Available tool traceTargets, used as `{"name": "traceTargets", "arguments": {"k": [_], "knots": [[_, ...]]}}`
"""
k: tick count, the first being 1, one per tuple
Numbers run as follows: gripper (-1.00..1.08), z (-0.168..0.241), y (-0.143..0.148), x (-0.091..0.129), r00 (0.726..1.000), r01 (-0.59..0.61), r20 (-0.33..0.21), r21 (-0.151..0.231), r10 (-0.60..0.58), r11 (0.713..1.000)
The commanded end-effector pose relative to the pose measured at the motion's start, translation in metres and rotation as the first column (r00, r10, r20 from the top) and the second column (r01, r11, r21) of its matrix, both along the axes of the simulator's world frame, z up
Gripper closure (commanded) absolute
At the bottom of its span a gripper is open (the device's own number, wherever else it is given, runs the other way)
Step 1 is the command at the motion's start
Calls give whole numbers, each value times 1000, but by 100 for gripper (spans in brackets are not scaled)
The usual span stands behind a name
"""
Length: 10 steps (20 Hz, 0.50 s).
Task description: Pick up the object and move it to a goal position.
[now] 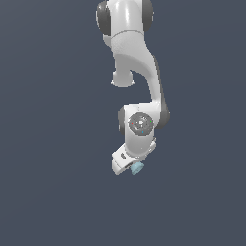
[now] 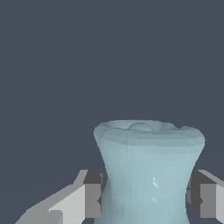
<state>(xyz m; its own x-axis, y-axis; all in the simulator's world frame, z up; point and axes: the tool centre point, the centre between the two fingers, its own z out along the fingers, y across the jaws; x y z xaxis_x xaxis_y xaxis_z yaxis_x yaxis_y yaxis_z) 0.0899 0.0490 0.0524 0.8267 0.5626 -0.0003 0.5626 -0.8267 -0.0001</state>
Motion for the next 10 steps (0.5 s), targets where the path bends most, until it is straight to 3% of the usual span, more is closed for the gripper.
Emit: {"name": "traceTargets", "arguments": {"k": [1, 10], "knots": [[108, 0, 0, 0, 1000, 0, 0, 0, 0, 1000], [108, 8, 5, -1, 1000, 0, 0, 0, 0, 1000]]}}
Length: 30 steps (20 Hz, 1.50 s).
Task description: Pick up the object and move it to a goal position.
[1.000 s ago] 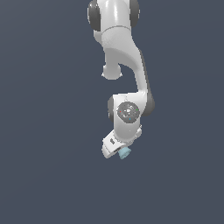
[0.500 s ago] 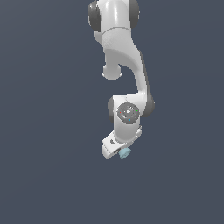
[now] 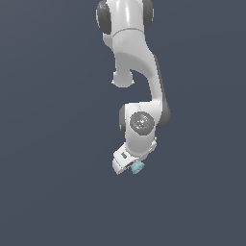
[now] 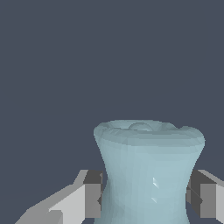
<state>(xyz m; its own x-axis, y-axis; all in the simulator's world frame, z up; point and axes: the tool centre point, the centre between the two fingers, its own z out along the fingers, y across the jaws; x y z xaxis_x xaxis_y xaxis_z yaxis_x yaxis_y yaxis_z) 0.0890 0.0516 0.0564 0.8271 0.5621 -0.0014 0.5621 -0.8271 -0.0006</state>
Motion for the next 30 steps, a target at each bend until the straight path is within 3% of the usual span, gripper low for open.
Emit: {"name": "traceTargets", "arguments": {"k": [1, 8, 23, 30], "knots": [[108, 7, 5, 0, 1000, -1, 1, 0, 1, 1000], [108, 52, 34, -5, 1000, -1, 1, 0, 1, 1000], [108, 194, 126, -17, 1000, -1, 1, 0, 1, 1000], [108, 233, 152, -17, 1000, -1, 1, 0, 1, 1000]]}}
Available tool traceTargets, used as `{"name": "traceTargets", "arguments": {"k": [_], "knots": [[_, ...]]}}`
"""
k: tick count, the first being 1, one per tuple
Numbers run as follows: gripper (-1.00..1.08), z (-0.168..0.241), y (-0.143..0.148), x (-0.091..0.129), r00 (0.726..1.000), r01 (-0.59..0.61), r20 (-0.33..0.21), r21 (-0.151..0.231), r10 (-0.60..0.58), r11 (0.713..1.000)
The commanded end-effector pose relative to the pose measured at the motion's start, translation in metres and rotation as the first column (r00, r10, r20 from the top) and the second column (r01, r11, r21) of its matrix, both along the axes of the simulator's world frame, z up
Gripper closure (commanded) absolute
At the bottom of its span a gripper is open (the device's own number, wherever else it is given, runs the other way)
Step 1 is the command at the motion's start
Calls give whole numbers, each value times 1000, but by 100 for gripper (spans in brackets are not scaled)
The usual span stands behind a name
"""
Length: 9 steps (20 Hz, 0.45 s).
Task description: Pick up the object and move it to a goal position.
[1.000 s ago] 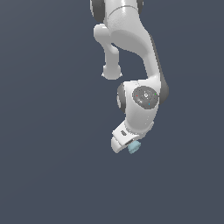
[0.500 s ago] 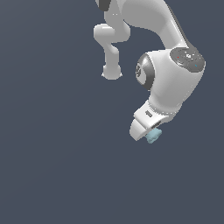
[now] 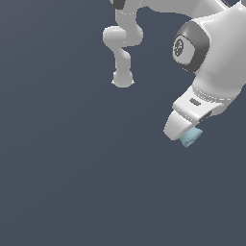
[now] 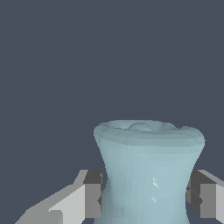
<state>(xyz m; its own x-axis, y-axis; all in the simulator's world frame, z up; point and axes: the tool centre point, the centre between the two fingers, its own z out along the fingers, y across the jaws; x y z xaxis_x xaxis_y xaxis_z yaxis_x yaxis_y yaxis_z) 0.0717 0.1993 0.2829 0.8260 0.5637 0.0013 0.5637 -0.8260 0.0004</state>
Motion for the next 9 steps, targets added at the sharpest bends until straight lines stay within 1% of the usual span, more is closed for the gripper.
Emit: {"name": "traceTargets", "arguments": {"k": [1, 9], "knots": [[108, 10, 6, 0, 1000, 1, -1, 0, -1, 1000], [108, 18, 12, 1, 1000, 1, -1, 0, -1, 1000]]}}
